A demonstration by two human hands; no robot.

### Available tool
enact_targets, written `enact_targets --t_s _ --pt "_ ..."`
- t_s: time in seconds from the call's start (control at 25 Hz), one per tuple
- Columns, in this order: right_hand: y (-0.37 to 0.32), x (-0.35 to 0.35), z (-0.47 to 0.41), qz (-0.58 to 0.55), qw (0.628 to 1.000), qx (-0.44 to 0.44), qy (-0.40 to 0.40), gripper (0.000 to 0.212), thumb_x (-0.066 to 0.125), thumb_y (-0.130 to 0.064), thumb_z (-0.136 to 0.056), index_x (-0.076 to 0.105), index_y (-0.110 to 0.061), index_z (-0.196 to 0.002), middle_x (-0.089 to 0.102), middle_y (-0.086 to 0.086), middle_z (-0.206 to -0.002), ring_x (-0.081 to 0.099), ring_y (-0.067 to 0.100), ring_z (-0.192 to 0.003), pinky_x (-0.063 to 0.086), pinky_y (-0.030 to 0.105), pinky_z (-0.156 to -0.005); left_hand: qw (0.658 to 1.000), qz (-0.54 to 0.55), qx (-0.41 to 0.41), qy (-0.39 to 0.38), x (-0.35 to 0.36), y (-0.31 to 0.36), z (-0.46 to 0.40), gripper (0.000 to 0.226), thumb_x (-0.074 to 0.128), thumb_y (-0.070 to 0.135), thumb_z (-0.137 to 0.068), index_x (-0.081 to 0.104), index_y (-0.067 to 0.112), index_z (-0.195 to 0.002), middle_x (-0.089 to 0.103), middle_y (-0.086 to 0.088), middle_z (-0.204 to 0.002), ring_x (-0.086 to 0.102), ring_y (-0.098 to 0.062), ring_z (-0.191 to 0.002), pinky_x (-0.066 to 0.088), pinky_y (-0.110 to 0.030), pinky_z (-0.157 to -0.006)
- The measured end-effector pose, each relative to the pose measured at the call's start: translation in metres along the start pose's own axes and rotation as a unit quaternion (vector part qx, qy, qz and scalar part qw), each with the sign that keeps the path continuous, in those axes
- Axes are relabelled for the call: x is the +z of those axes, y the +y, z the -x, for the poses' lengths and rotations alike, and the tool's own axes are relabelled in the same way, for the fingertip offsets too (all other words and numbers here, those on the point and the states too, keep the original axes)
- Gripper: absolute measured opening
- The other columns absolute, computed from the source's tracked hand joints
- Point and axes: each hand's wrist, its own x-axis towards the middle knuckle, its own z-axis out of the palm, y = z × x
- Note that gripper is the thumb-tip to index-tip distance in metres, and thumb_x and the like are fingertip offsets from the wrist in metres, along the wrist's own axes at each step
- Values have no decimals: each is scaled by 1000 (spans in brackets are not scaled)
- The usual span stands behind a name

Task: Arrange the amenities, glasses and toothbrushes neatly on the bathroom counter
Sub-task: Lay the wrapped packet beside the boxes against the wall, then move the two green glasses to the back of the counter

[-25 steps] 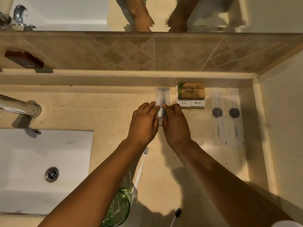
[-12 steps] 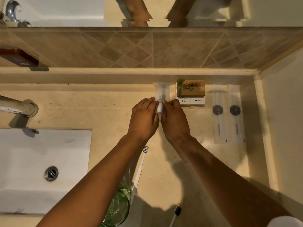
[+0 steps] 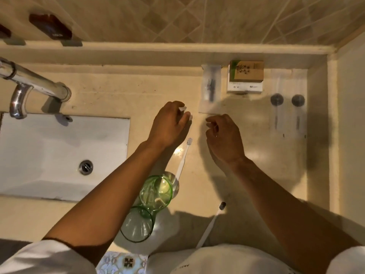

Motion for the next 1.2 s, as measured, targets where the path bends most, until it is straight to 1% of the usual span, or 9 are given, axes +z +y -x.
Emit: enact_targets --t_s 0.16,0.36,0.44,0.56,0.68,0.72,0.8,0.88,1.2 --pt "-8 14 40 -9 995 52 -79 17 57 -15 -92 70 -15 -102 72 -4 -95 65 12 -86 50 24 -83 997 11 -33 -69 -7 -9 29 16 60 24 -95 71 13 -90 75 0 -93 69 -20 -88 46 -27 -71" --pt "-19 24 75 3 987 89 -134 15 60 -26 -89 71 -18 -85 70 -11 -78 65 10 -77 54 30 -75 993 32 -69 -85 -27 -13 58 17 62 25 -93 75 13 -94 77 1 -95 66 -12 -85 43 -17 -65" --pt "-23 25 84 29 989 57 -136 17 57 -20 -89 66 -21 -75 66 -13 -73 61 10 -75 47 26 -72 991 41 -87 -94 -37 -15 70 20 61 27 -94 75 13 -98 75 1 -97 65 -14 -89 44 -23 -69" --pt "-35 23 105 32 989 17 -145 12 62 -14 -88 74 -17 -91 73 -2 -87 63 13 -72 51 25 -72 987 54 -105 -105 -49 -21 97 19 61 27 -95 75 14 -99 75 0 -97 66 -16 -90 48 -29 -75" --pt "-34 32 129 -34 982 -39 -181 22 84 1 -65 77 -2 -86 76 11 -88 71 20 -63 60 29 -59 985 65 -120 -100 -56 -33 129 19 61 30 -93 75 17 -97 76 0 -99 68 -17 -94 52 -32 -81" --pt "-35 32 135 -81 975 -15 -206 23 80 0 -70 76 -2 -92 76 11 -93 72 22 -69 62 32 -63 985 68 -125 -97 -57 -36 138 20 61 31 -93 75 17 -98 76 -1 -100 67 -18 -96 52 -32 -82" --pt "-43 35 148 -52 989 -20 -139 42 62 -16 -80 68 -11 -121 70 4 -109 69 21 -89 60 38 -84 984 85 -137 -82 -59 -43 158 23 61 31 -95 75 14 -98 76 -3 -103 67 -19 -97 52 -33 -85" --pt "-43 40 159 -53 982 -5 -181 61 58 -32 -75 57 -21 -135 67 -1 -120 65 15 -105 56 38 -93 981 112 -146 -69 -60 -47 172 24 60 31 -96 75 12 -97 76 -3 -102 68 -20 -98 52 -35 -88" --pt "-53 45 171 -82 983 -37 -160 56 70 -13 -79 58 -22 -132 59 8 -118 60 20 -108 47 27 -92 967 157 -196 -43 -61 -47 209 29 48 15 -99 72 16 -115 74 -6 -112 69 -23 -102 56 -46 -97"
